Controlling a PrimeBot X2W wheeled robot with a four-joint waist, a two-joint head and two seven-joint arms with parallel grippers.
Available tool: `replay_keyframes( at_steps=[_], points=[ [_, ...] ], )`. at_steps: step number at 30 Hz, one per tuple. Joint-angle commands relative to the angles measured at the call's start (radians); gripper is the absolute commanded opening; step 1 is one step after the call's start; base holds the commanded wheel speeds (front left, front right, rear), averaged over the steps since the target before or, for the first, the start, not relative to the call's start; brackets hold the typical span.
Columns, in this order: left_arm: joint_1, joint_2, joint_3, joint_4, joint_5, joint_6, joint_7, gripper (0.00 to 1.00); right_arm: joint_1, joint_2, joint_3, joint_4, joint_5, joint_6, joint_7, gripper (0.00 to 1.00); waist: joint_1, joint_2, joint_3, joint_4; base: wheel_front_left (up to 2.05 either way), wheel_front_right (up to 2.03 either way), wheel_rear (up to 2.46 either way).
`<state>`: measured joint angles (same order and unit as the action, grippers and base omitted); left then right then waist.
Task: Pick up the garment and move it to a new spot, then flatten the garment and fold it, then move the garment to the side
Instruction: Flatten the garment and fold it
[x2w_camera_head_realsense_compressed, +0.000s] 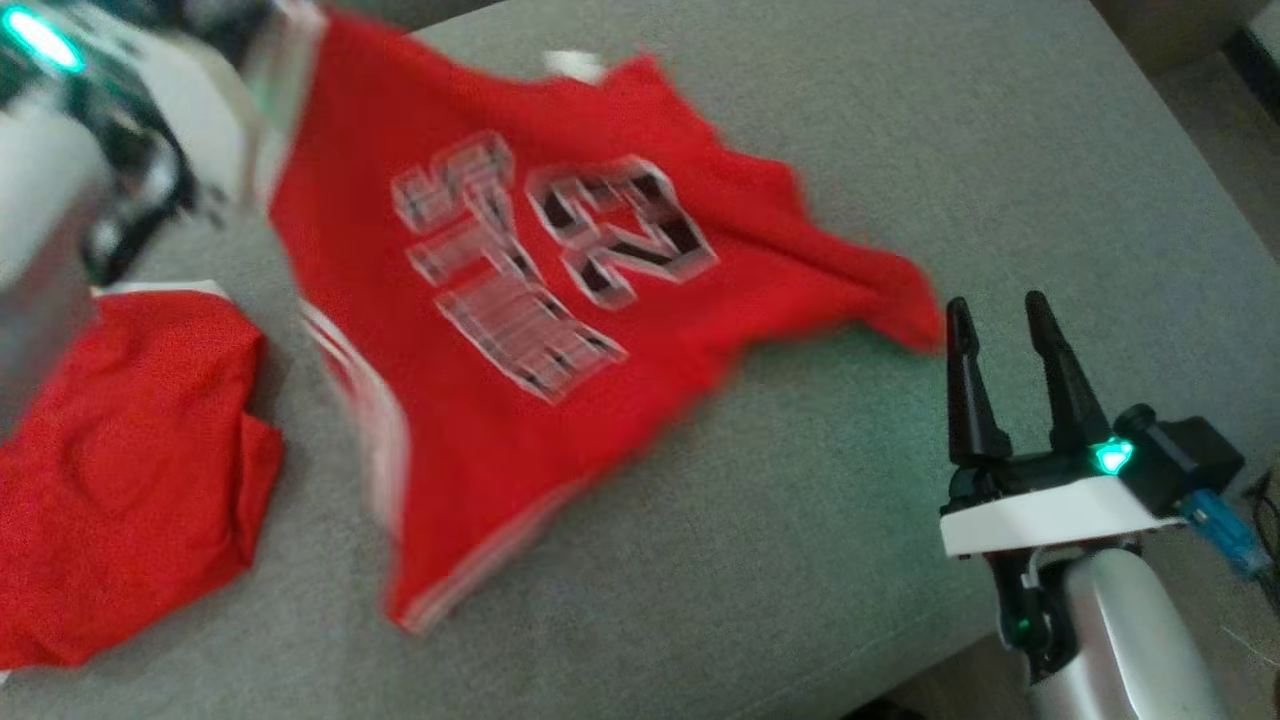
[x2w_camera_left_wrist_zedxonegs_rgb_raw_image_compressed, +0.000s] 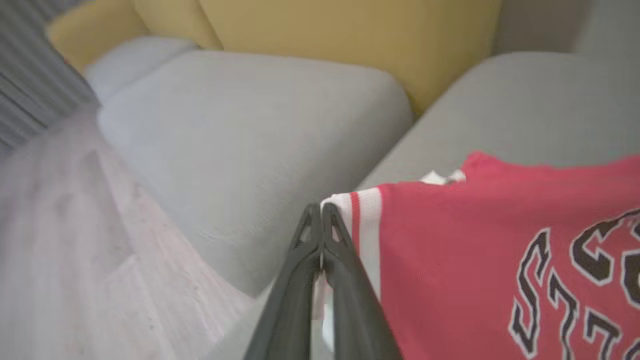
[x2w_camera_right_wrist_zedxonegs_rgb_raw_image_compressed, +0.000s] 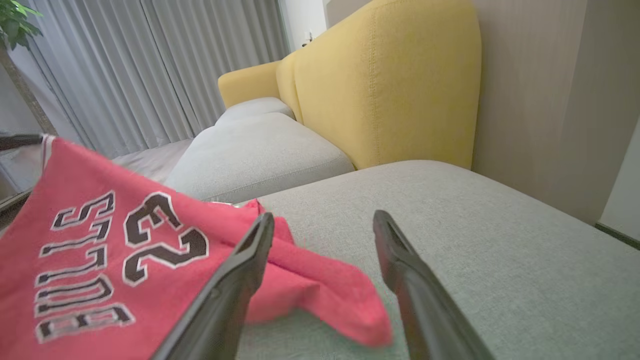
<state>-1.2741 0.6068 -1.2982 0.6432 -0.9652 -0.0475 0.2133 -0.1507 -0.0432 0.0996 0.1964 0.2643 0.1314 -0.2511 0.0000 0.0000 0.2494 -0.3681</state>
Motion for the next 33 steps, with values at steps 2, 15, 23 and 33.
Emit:
replay_keyframes(
  at_steps=[2,15,23,33],
  points=[
    [-0.121,0.013,0.067,0.070,0.046,0.054,-0.055,0.00,-0.017,-0.007,0.046,-0.035,0.014,-0.001,-0.011,1.00,0.0000,0.0000,0.017,-0.025,0.00,0.00,0.00],
    [-0.238,-0.052,0.055,0.320,0.203,0.120,-0.276,1.00,-0.016,-0.007,0.114,-0.055,0.051,-0.001,-0.011,1.00,0.0000,0.0000,0.090,-0.083,0.00,0.00,0.00],
    [-0.216,-0.135,0.086,0.374,0.176,0.120,-0.406,1.00,-0.028,-0.007,0.085,-0.064,0.034,-0.001,-0.011,1.00,0.0000,0.0000,0.078,-0.023,0.00,0.00,0.00],
    [-0.049,-0.216,0.198,0.232,0.121,0.151,-0.474,1.00,-0.024,-0.007,-0.008,-0.079,-0.037,-0.001,-0.011,1.00,0.0000,0.0000,-0.013,0.161,0.00,0.00,0.00]
  ],
)
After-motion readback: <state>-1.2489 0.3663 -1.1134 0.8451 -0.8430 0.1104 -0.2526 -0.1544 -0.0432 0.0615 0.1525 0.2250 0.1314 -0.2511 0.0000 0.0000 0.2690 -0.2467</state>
